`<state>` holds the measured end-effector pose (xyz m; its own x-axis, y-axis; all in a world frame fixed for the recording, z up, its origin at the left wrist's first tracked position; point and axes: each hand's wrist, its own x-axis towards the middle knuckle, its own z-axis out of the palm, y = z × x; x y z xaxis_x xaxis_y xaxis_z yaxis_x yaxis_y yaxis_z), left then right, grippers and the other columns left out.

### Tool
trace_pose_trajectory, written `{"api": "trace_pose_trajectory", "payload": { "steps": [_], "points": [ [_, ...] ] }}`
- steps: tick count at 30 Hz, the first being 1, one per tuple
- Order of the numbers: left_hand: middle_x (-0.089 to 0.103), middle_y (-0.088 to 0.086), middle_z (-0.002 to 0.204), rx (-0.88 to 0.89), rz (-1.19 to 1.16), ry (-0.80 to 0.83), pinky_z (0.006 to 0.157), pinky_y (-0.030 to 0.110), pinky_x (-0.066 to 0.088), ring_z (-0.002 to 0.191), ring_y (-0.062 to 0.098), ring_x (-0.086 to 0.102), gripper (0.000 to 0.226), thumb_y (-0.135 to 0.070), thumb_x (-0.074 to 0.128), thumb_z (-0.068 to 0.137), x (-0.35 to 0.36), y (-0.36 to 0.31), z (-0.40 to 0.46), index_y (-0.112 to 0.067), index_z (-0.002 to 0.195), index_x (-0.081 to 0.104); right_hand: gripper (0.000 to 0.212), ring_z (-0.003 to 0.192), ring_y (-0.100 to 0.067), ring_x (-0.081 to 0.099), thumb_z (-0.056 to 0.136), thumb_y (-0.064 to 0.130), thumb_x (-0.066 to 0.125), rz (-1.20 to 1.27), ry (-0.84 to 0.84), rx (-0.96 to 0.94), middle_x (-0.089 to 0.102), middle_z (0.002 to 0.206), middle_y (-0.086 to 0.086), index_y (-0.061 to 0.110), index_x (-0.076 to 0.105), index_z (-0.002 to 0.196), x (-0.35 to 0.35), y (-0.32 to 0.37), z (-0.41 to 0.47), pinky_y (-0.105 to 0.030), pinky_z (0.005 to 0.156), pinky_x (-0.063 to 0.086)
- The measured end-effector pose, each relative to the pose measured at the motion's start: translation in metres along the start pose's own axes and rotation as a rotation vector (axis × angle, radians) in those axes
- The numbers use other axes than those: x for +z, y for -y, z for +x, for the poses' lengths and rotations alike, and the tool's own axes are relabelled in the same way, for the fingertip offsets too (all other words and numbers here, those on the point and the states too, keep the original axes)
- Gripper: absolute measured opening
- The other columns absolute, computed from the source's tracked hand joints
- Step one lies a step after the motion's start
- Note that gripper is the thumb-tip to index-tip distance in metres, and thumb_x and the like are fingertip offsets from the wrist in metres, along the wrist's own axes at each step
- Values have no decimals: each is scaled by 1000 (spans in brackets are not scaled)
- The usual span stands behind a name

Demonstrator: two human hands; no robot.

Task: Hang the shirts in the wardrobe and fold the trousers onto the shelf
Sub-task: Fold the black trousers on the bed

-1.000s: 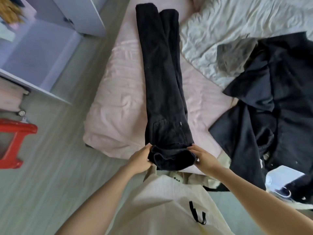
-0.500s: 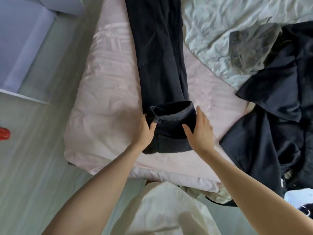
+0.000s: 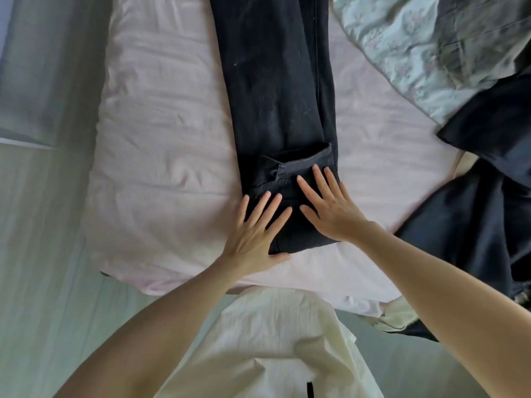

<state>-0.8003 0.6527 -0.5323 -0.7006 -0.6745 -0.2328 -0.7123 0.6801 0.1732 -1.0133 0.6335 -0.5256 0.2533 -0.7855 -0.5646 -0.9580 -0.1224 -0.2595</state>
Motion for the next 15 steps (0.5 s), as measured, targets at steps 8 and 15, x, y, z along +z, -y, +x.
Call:
{"api": "trace_pose_trajectory", "payload": {
  "steps": [8, 15],
  "points": [
    [28, 16, 151, 259, 207, 136, 110, 62, 8, 139, 30, 27, 133, -65, 82, 31, -3, 53, -9, -28, 144, 23, 111, 139, -35, 24, 58, 62, 73, -388, 17, -387, 16, 152, -18, 20, 20, 146, -6, -55, -53, -63, 106, 23],
    [31, 18, 149, 171, 105, 44, 108, 61, 15, 138, 31, 30, 105, -12, 79, 52, -12, 52, 5, -19, 145, 30, 107, 130, -30, 44, 57, 53, 80, -442, -70, -299, 33, 147, -17, 19, 25, 143, -11, -57, -36, -63, 100, 33]
  ]
}}
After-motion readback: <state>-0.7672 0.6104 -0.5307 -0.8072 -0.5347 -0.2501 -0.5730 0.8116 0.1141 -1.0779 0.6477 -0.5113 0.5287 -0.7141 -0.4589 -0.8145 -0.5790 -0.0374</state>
